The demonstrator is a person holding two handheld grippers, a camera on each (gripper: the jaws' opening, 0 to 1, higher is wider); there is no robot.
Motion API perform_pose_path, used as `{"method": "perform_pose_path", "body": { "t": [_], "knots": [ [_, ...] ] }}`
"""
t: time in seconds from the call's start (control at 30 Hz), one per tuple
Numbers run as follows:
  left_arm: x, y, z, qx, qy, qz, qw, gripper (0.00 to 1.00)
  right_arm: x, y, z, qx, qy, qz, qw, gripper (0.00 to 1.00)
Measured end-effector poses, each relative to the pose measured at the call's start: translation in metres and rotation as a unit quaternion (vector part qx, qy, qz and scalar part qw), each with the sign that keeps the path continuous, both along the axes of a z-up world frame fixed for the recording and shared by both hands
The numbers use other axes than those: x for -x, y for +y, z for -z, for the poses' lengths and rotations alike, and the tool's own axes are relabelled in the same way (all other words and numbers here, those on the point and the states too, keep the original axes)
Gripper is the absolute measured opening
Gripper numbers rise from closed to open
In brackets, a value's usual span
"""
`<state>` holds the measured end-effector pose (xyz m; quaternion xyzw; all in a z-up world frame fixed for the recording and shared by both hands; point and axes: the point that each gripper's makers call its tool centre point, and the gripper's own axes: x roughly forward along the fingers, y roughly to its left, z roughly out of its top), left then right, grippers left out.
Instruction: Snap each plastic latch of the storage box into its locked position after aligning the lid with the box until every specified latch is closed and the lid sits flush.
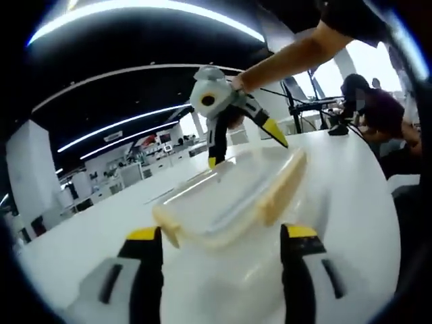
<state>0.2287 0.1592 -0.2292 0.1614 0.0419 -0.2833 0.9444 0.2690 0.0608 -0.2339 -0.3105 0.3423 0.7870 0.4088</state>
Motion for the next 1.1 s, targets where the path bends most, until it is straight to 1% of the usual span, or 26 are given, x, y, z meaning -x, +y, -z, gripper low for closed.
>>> {"method": "perform_pose_path", "body": {
  "t": [0.13, 0.27, 0.3, 0.33, 0.37, 0.4, 0.5, 0.53, 0.57, 0.6, 0.63, 0.67, 0.7, 0.73, 0.77, 0.8, 0.83, 0.97, 1.1],
  "knots": [
    [0.001, 0.0, -0.003, 0.019, -0.003, -0.004, 0.9998, 0.7, 0.001, -0.006, -0.001, -0.02, -0.008, 0.011, 0.9997, 0.86],
    [0.002, -0.001, -0.002, 0.04, 0.0, -0.009, 0.9992, 0.71, 0.001, -0.008, -0.002, -0.034, -0.011, 0.026, 0.999, 0.86],
    [0.003, -0.001, -0.002, 0.057, 0.002, -0.013, 0.9983, 0.71, 0.001, -0.009, -0.002, -0.04, -0.011, 0.031, 0.9987, 0.86],
    [0.004, -0.002, -0.003, 0.086, 0.006, -0.017, 0.9961, 0.7, 0.002, -0.009, -0.003, -0.048, -0.011, 0.037, 0.9981, 0.87],
    [0.004, -0.002, -0.005, 0.106, 0.007, -0.019, 0.9941, 0.7, 0.001, -0.01, -0.003, -0.055, -0.01, 0.04, 0.9976, 0.87],
    [0.005, -0.002, -0.002, 0.098, 0.01, -0.018, 0.995, 0.7, 0.002, -0.011, -0.003, -0.062, -0.011, 0.042, 0.9971, 0.87],
    [0.005, -0.002, -0.002, 0.102, 0.004, -0.016, 0.9946, 0.71, 0.0, -0.012, -0.006, -0.081, -0.007, 0.049, 0.9955, 0.88],
    [0.007, -0.004, -0.004, 0.109, 0.005, -0.013, 0.994, 0.73, -0.001, -0.012, -0.006, -0.09, -0.004, 0.053, 0.9945, 0.88],
    [0.008, -0.009, -0.006, 0.134, 0.01, -0.004, 0.9909, 0.76, -0.001, -0.012, -0.007, -0.094, -0.002, 0.055, 0.994, 0.88],
    [0.008, -0.011, -0.008, 0.163, 0.016, -0.001, 0.9865, 0.79, 0.0, -0.012, -0.007, -0.096, 0.0, 0.056, 0.9938, 0.89],
    [0.008, -0.01, -0.01, 0.18, 0.017, -0.005, 0.9836, 0.79, 0.004, -0.012, -0.005, -0.098, -0.002, 0.052, 0.9938, 0.92],
    [0.007, -0.008, -0.008, 0.165, 0.015, -0.008, 0.9862, 0.79, 0.008, -0.013, -0.001, -0.101, -0.012, 0.04, 0.994, 0.97],
    [0.007, -0.009, -0.008, 0.161, 0.014, -0.008, 0.9868, 0.79, 0.011, -0.013, 0.003, -0.103, -0.023, 0.033, 0.9939, 1.0],
    [0.008, -0.008, -0.007, 0.155, 0.013, -0.008, 0.9878, 0.78, 0.004, -0.009, 0.004, -0.115, -0.046, 0.037, 0.9916, 1.0],
    [0.008, -0.009, -0.006, 0.148, 0.009, -0.008, 0.9889, 0.78, 0.008, -0.008, -0.001, -0.113, -0.018, 0.055, 0.992, 1.0],
    [0.008, -0.008, -0.006, 0.15, 0.01, -0.008, 0.9886, 0.77, 0.007, -0.006, -0.002, -0.12, -0.013, 0.066, 0.9905, 1.0],
    [0.008, -0.008, -0.006, 0.149, 0.01, -0.008, 0.9887, 0.77, 0.007, -0.008, -0.001, -0.119, -0.014, 0.063, 0.9908, 1.0],
    [0.008, -0.008, -0.005, 0.148, 0.011, -0.011, 0.9888, 0.76, 0.01, -0.004, -0.002, -0.148, -0.01, 0.078, 0.9859, 1.0],
    [0.008, -0.007, -0.005, 0.152, 0.011, -0.012, 0.9883, 0.74, 0.012, -0.002, -0.003, -0.16, -0.008, 0.084, 0.9835, 1.0]
  ]
}}
